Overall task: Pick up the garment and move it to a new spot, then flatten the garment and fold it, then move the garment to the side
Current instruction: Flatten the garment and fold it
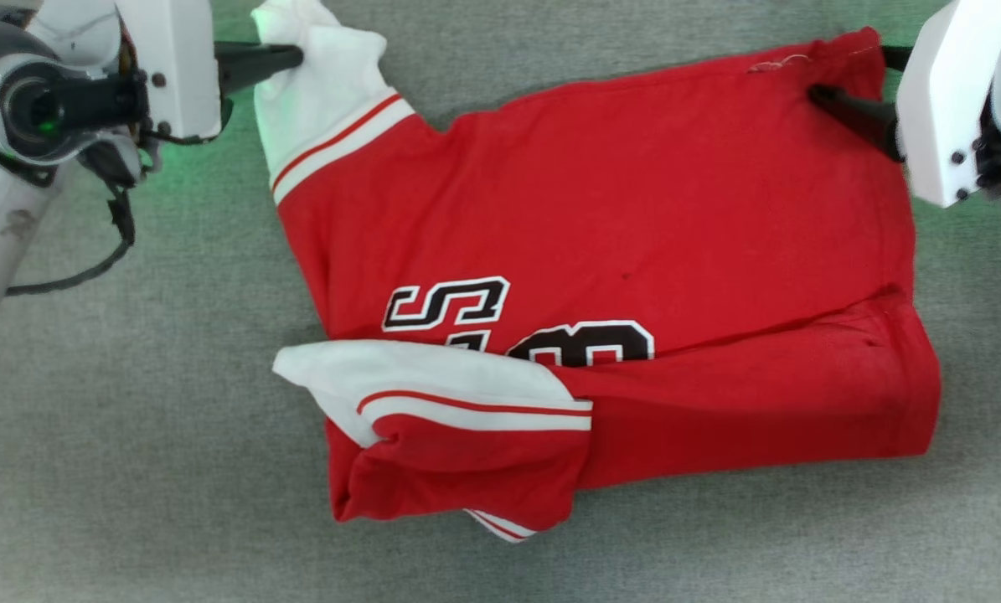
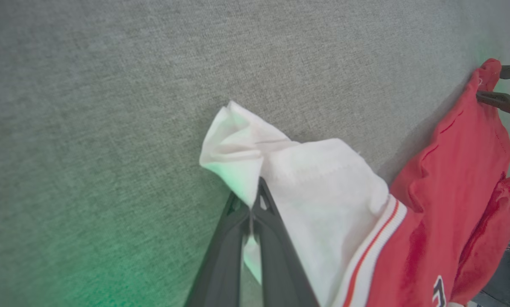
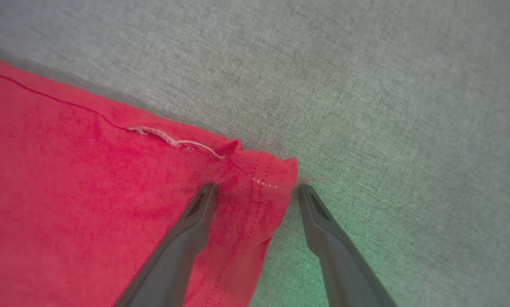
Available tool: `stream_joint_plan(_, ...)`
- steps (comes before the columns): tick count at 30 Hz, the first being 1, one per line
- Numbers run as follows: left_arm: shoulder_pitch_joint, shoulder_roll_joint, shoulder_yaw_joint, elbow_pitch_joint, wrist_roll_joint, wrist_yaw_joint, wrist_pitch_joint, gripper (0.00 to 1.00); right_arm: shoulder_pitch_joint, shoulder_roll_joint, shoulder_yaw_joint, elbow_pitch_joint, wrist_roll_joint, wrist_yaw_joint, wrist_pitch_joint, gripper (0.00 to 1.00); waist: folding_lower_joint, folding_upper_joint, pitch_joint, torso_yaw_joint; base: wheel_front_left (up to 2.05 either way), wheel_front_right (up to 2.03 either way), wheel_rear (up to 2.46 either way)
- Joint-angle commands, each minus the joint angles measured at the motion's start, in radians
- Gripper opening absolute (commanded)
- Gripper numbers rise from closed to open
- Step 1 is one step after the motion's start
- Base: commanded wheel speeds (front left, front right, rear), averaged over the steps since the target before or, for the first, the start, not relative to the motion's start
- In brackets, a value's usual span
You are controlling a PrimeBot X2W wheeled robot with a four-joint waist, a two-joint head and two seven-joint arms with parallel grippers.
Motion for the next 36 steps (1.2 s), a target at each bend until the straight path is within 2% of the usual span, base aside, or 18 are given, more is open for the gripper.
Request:
stream_joint_plan(1,-0.002,-0.002,-0.007,0.004,0.013,-0.007,-0.006,0.0,-0.005,-0.012,0.036,0.022,0.007,-0.002,0.04,1.0,0.0,0.0,0.008,0.013,0.0,0.0,0.0)
stream_joint_plan(2,-0.003,-0.004,-0.007,0.004,0.014,-0.011,-0.011,0.0,-0.006,-0.015,0.054,0.024,0.019,-0.002,0.055,1.0,0.0,0.0,0.007,0.015,0.0,0.0,0.0)
stream_joint_plan(3,-0.003,-0.007,-0.006,0.003,0.013,-0.012,-0.014,0.0,-0.01,-0.018,0.062,0.028,0.031,-0.002,0.062,0.67,0.0,0.0,0.007,0.016,0.0,0.0,0.0)
stream_joint_plan(4,-0.001,-0.011,-0.006,0.003,0.012,-0.016,-0.018,0.0,-0.013,-0.018,0.073,0.027,0.043,-0.002,0.063,0.49,0.0,0.0,0.005,0.016,0.0,0.0,0.0)
stream_joint_plan(5,0.0,-0.015,-0.005,0.003,0.012,-0.018,-0.022,0.0,-0.016,-0.02,0.081,0.027,0.057,-0.002,0.062,0.2,0.0,0.0,0.003,0.017,0.0,0.0,0.0)
stream_joint_plan(6,0.0,-0.019,-0.005,0.004,0.012,-0.021,-0.025,0.0,-0.019,-0.024,0.087,0.027,0.066,-0.001,0.06,0.0,0.0,0.0,0.001,0.018,0.0,0.0,0.0)
stream_joint_plan(9,0.0,-0.029,0.004,0.009,0.015,-0.026,-0.056,0.0,-0.031,-0.04,0.094,0.023,0.071,-0.001,0.015,0.0,0.0,0.0,-0.011,0.023,0.0,0.0,0.0)
stream_joint_plan(13,0.027,-0.044,0.022,-0.005,0.006,-0.042,-0.135,0.0,-0.018,-0.055,0.056,0.009,0.123,-0.002,-0.087,0.0,0.0,0.0,-0.06,0.04,0.0,0.0,0.0)
stream_joint_plan(17,0.084,-0.02,0.032,-0.084,-0.014,-0.049,-0.198,0.0,0.046,-0.103,0.056,-0.04,0.157,-0.002,-0.163,0.0,0.0,0.0,-0.128,0.058,0.0,0.0,0.0)
stream_joint_plan(20,0.152,0.026,0.028,-0.214,-0.029,-0.049,-0.24,0.0,0.116,-0.164,0.07,-0.112,0.181,-0.002,-0.186,0.0,0.0,0.0,-0.172,0.071,0.0,0.0,0.0)
stream_joint_plan(24,0.268,0.119,0.016,-0.405,-0.032,-0.049,-0.309,0.0,0.241,-0.257,0.064,-0.224,0.215,-0.002,-0.211,0.0,0.0,0.0,-0.216,0.089,0.0,0.0,0.0)
stream_joint_plan(32,0.508,0.289,0.011,-0.711,-0.01,-0.047,-0.496,0.0,0.518,-0.415,-0.032,-0.419,0.25,-0.002,-0.27,0.0,0.0,0.0,-0.245,0.12,0.0,0.0,0.0)
stream_joint_plan(36,0.626,0.354,-0.001,-0.827,0.004,-0.015,-0.585,0.0,0.657,-0.451,-0.115,-0.474,0.245,-0.002,-0.308,0.0,0.0,0.0,-0.242,0.132,0.0,0.0,0.0)
